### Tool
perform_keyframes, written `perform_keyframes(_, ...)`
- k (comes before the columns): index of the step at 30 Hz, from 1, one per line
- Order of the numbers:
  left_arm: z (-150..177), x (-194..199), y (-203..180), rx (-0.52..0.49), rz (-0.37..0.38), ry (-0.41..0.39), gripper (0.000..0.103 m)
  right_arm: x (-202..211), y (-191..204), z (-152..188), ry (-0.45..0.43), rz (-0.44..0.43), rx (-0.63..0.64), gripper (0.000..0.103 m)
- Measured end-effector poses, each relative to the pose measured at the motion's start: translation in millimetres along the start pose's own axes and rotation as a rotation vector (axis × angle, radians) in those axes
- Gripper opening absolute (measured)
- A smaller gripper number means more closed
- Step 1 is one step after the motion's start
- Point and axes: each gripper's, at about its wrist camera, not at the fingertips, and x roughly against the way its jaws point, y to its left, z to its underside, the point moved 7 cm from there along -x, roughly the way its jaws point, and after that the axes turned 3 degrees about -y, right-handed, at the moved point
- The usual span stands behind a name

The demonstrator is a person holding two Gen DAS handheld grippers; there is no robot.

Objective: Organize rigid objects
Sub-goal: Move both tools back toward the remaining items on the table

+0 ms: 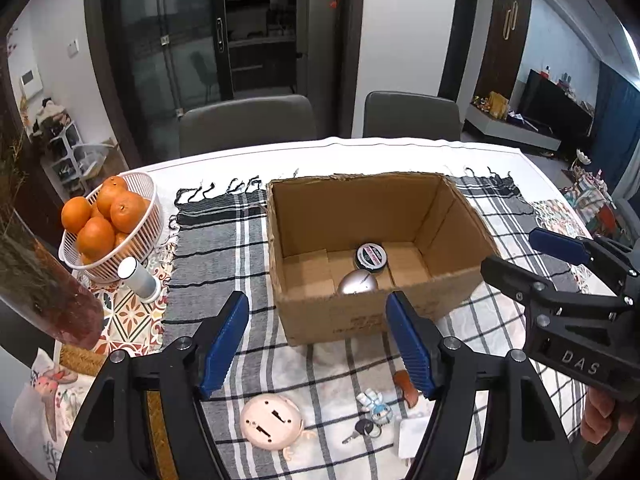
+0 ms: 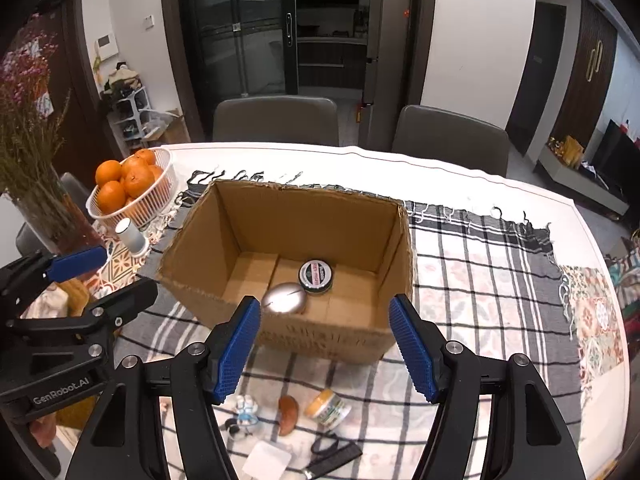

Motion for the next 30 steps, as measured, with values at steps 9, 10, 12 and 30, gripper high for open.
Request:
perform_keyframes(9,26,26,-19,0.008,-0.009,-0.063,0.072,30,5,24,-0.06,-0.058,0.024,0.068)
perform_keyframes(10,29,28,-21,0.008,-0.011,-0.067,0.073,31,4,26,-0.062,-0.057,0.025,0.068)
perform_keyframes(12,38,32,-26,0.01,-0.013,-0.071,0.074,34,1,32,-0.062,-0.049,0.038,0.069)
perform_keyframes(30,104,37,-70,-0.012,-0.047,-0.041,0.076,29,-14,108,0.029,-0.13,0.134,0.07)
